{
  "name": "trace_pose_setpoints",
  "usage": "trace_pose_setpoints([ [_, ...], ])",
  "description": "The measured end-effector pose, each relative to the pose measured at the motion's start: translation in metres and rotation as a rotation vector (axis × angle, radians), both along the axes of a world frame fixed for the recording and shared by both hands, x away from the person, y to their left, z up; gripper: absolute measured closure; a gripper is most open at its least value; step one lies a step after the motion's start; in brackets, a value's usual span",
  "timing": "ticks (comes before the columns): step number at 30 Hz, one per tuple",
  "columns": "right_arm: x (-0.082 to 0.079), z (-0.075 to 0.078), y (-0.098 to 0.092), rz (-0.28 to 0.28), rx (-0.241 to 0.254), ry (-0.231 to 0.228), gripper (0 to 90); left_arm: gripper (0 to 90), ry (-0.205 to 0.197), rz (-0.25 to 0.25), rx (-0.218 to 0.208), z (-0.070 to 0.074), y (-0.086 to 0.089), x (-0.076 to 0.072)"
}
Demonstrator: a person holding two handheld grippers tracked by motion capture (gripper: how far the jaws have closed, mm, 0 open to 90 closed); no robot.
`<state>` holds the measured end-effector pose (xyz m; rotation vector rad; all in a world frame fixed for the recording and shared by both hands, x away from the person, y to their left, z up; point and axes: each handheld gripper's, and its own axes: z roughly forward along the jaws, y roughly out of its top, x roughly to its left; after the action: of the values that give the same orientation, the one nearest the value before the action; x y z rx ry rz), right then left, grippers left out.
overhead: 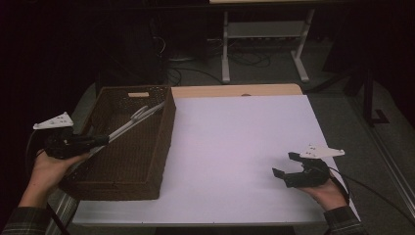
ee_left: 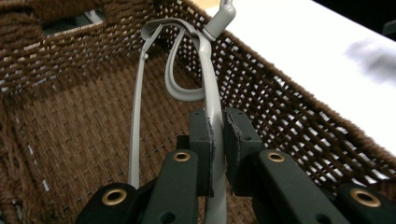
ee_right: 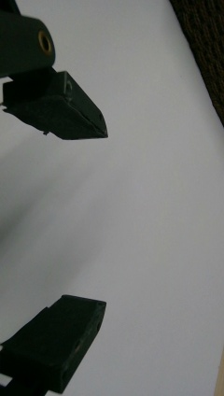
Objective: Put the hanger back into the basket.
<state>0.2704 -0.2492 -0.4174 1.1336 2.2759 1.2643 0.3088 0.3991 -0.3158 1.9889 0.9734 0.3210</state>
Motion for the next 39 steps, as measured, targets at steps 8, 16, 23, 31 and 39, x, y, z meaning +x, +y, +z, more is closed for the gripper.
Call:
trace_pose_setpoints([
  [8,0.0,0.0,0.0,0.001,-0.001,0.001,13.6,82.3,0.04,0.01,-0.014,-0.012,0.01,0.002],
  [16,0.0,0.0,0.0,0.0,0.001,0.0,13.6,79.8,0.043,0.032,-0.033,-0.014,0.013,0.001],
  [23,0.0,0.001,0.0,0.001,0.001,0.0,13.5,74.4,0.029,0.041,-0.039,-0.011,0.014,-0.001],
  [31,0.0,0.001,0.0,0.0,0.001,0.001,13.5,52.7,-0.007,0.043,-0.044,-0.002,0.001,-0.003],
  [39,-0.001,0.002,0.001,0.0,0.003,-0.007,13.6,26.5,-0.063,0.023,-0.047,0.01,-0.034,-0.001],
])
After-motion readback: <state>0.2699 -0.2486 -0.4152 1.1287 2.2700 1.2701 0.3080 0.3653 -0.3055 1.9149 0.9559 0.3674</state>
